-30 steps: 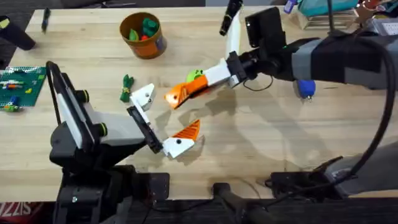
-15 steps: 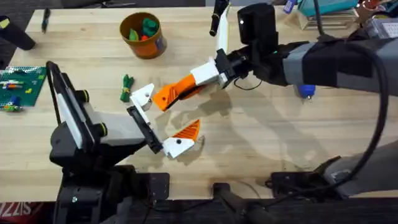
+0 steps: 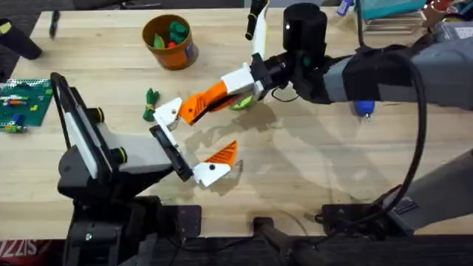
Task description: Pick up the gripper from the table and insert it into the empty holder that is missing its gripper. Then pick up a screw, insert it into the mounting hole, and use the screwdriver to tighten it. Finally, clean up the table by picking up the vegetable and placing it into the bucket.
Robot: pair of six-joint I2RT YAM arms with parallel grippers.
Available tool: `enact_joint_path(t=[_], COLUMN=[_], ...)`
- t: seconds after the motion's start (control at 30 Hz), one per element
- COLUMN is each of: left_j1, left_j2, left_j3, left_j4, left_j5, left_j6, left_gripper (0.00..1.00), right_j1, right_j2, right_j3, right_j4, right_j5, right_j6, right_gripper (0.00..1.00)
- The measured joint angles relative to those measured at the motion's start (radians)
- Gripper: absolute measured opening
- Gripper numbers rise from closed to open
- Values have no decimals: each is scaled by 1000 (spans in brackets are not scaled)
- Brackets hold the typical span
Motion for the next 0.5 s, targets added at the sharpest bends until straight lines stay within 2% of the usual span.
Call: enact_joint_path(t=[0.37,0.5], left_j1=[0,0], left_j2=[0,2], left_j3=[0,-1], left_j4=[0,-12], left_j5=[0,-11], left_j6=[6,-5], left_gripper=[985,986], right_j1=[2,7], right_j2=[3,42], right_j3=[-1,-1], right_j4=[18,29], right_j5=[4,6], right_j6=[91,102], right_gripper=[6,6])
